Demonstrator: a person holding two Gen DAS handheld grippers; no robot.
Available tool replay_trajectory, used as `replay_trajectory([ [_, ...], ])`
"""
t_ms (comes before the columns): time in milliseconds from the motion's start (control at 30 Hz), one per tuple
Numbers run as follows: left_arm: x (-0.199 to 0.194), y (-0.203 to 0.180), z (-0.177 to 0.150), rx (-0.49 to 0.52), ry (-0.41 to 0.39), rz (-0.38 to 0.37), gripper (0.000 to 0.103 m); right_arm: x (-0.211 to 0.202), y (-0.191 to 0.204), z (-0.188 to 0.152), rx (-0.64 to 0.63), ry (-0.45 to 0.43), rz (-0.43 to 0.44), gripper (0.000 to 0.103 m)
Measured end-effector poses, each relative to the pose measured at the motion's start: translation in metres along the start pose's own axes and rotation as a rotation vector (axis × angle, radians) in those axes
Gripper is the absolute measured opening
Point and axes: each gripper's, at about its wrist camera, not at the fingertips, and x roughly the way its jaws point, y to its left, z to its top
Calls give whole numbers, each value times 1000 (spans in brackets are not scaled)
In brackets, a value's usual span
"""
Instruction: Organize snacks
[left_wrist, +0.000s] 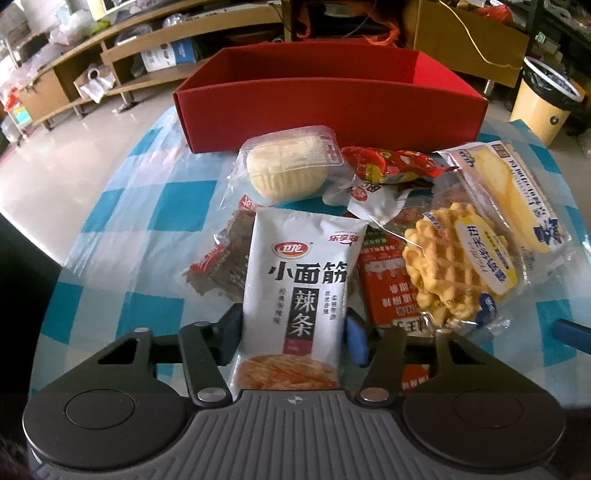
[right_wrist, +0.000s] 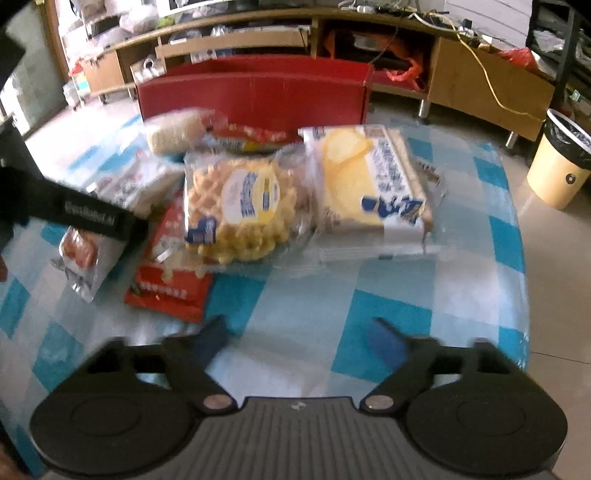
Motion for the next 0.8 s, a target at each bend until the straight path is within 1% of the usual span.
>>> replay_trajectory([
  [67,-2,4,-2,-19,16,-42,60,-7,-4,5,19,-26,13,73],
  [200,-8,10,-7,-31,29,-89,60,-18,-5,24,28,-82,42,74],
  [267,-9,11,-10,-34,28,-100,61,-16,-1,37,-2,-97,69,79],
  [333,-9,14,-10,-39,30,-102,62,-8,3,49,-22,-100,95,81],
  [433,-6,19,-10,-59,39,-110,63,9,8,65,-5,-65,149,81],
  [500,-4,20,-9,-64,40,-110,67,21,9,71,30,-49,175,84],
  [567,-2,20,-9,-65,45,-107,74,33,14,75,12,-23,183,87],
  [633,2,21,-10,-67,56,-107,76,44,19,74,-11,5,173,88],
  [700,4,19,-10,-57,55,-99,79,50,24,73,-46,3,144,88],
  [733,4,18,-10,-47,52,-90,79,51,25,73,-55,4,130,87],
  [800,6,16,-10,-40,50,-81,79,50,23,74,-54,2,129,83],
])
